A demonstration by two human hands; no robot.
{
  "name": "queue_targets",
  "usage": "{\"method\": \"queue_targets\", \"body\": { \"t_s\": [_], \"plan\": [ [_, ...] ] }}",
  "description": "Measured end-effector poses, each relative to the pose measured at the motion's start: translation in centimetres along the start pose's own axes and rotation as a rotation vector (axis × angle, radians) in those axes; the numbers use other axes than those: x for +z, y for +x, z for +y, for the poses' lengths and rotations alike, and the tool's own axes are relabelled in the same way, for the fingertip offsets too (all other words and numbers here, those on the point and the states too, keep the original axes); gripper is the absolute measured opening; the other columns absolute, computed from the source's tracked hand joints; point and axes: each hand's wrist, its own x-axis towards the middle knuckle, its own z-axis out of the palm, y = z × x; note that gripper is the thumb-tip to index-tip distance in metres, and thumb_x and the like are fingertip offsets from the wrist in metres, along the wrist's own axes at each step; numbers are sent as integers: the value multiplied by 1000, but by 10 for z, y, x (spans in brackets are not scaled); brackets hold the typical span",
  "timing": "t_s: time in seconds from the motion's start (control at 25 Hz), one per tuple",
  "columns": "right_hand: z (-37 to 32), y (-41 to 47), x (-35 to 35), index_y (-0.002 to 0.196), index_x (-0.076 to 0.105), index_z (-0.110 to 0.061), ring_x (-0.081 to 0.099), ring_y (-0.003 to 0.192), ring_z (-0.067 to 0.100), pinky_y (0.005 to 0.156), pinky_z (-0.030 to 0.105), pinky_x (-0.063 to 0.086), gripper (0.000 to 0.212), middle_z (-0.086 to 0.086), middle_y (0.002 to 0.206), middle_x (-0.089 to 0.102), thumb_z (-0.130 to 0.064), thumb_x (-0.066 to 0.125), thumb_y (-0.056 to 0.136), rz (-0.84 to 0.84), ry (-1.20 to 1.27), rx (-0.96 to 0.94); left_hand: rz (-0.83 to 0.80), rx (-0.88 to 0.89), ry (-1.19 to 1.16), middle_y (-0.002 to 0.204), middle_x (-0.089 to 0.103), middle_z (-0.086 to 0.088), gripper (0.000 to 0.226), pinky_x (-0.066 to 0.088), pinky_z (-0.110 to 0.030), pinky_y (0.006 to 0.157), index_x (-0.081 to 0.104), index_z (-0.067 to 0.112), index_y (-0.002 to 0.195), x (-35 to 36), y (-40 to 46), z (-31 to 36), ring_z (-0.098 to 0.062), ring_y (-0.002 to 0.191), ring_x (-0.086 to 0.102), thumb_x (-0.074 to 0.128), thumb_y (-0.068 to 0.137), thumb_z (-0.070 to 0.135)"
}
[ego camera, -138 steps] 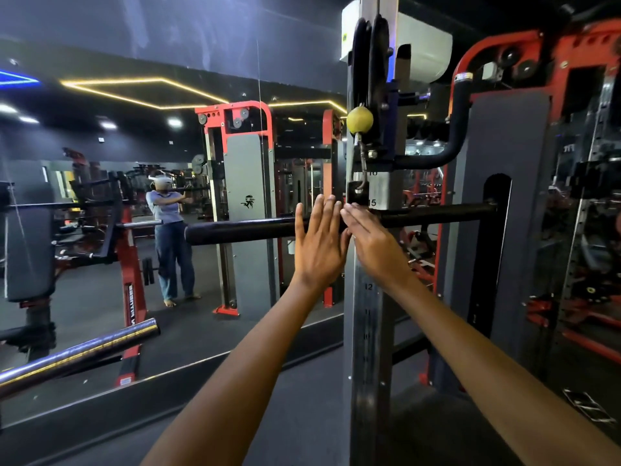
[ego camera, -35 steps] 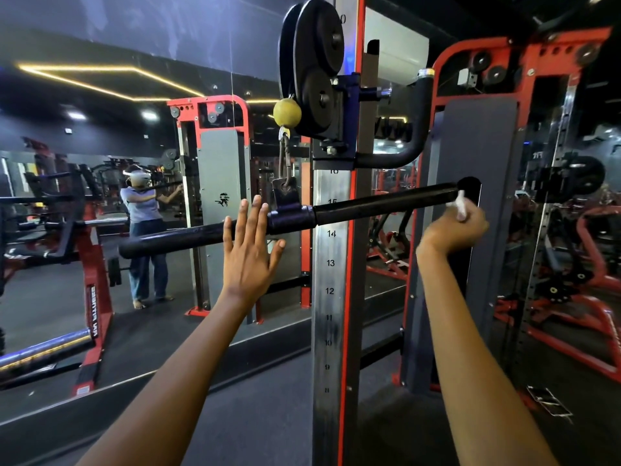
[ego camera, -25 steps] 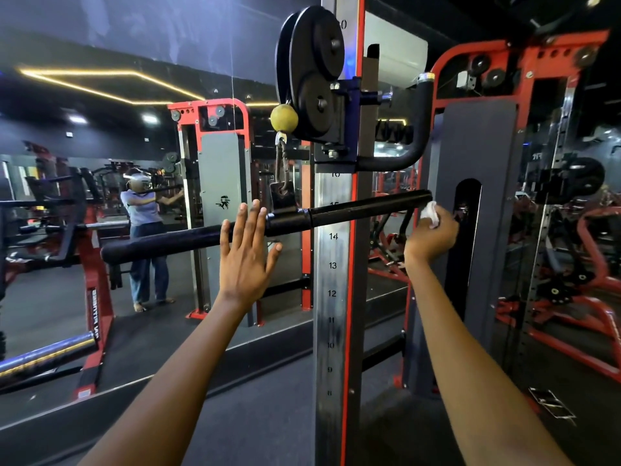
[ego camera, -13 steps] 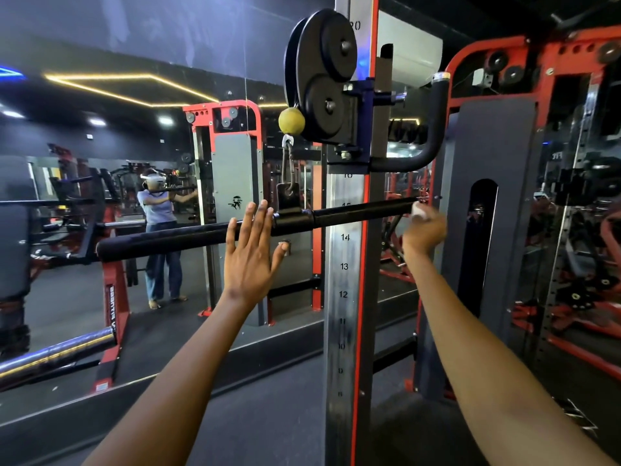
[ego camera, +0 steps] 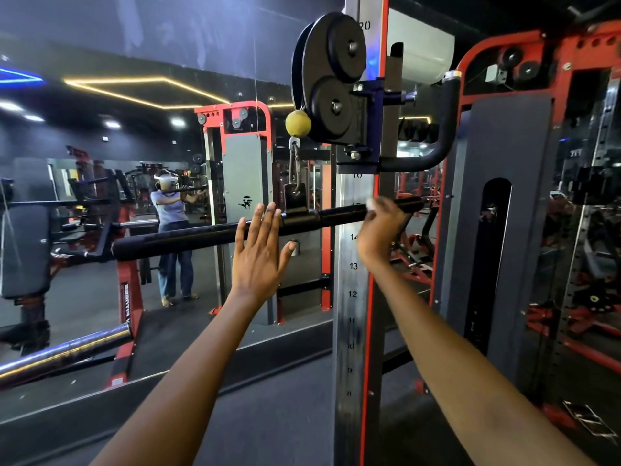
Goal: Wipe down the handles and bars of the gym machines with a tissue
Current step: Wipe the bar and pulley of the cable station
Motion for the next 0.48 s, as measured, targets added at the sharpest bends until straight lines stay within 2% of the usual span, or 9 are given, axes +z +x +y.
{"method": "queue_targets", "body": {
  "t_s": [0.08, 0.16, 0.2, 0.28, 0.32, 0.36, 0.4, 0.48],
  "plan": [
    [-13, -43, 19, 120, 60, -1, 51, 117, 23, 106, 27, 38, 33, 13, 119, 60, 2, 45, 90, -201, -95, -375, -7, -27, 10, 160, 16, -9, 67, -7, -39, 119, 20, 6, 151, 0, 1, 0, -19, 148, 5, 21, 100, 49],
    [-15, -69, 26, 121, 60, -4, 50, 121, 23, 106, 31, 38, 34, 11, 122, 62, -2, 45, 90, -273, -70, -623, -14, -42, 13, 159, 17, -9, 68, -7, -38, 119, 23, 6, 151, -1, 1, -2, -19, 147, 6, 20, 99, 50],
    [-14, -63, 28, 121, 60, -5, 48, 124, 23, 106, 31, 37, 35, 9, 124, 61, -3, 44, 90, -239, -90, -660, -17, -41, 15, 159, 17, -9, 69, -7, -38, 119, 24, 6, 151, -2, 0, -3, -19, 147, 6, 19, 99, 51],
    [-4, -36, 24, 123, 58, -7, 39, 133, 23, 111, 34, 33, 35, 8, 135, 52, 0, 45, 91, -126, -121, -389, -29, -28, 16, 160, 17, -8, 69, -7, -38, 119, 23, 6, 152, -3, 0, -6, -19, 148, 5, 17, 99, 52],
    [0, -27, 21, 124, 57, -6, 37, 135, 24, 112, 37, 32, 35, 9, 137, 50, 3, 46, 91, -96, -132, -243, -32, -23, 15, 160, 16, -8, 69, -7, -39, 119, 21, 7, 152, -3, 0, -5, -19, 148, 4, 17, 99, 52],
    [1, -26, 20, 125, 55, -4, 38, 134, 24, 112, 38, 32, 36, 11, 137, 49, 3, 46, 92, -119, -117, -174, -33, -23, 15, 160, 15, -8, 69, -7, -39, 119, 21, 7, 152, -3, 0, -4, -19, 148, 3, 17, 99, 52],
    [1, -34, 21, 127, 53, -4, 41, 133, 24, 111, 35, 32, 36, 12, 136, 50, 2, 44, 93, -192, -90, -256, -36, -30, 15, 160, 15, -8, 69, -8, -39, 119, 20, 7, 152, -3, 0, -1, -19, 148, 3, 17, 99, 52],
    [8, -64, 20, 131, 50, -4, 45, 129, 22, 109, 26, 33, 36, 12, 135, 51, -6, 38, 96, -355, -54, -595, -38, -55, 11, 160, 15, -9, 70, -9, -39, 119, 20, 6, 152, -1, -1, 2, -19, 148, 2, 17, 99, 52]
  ]
}}
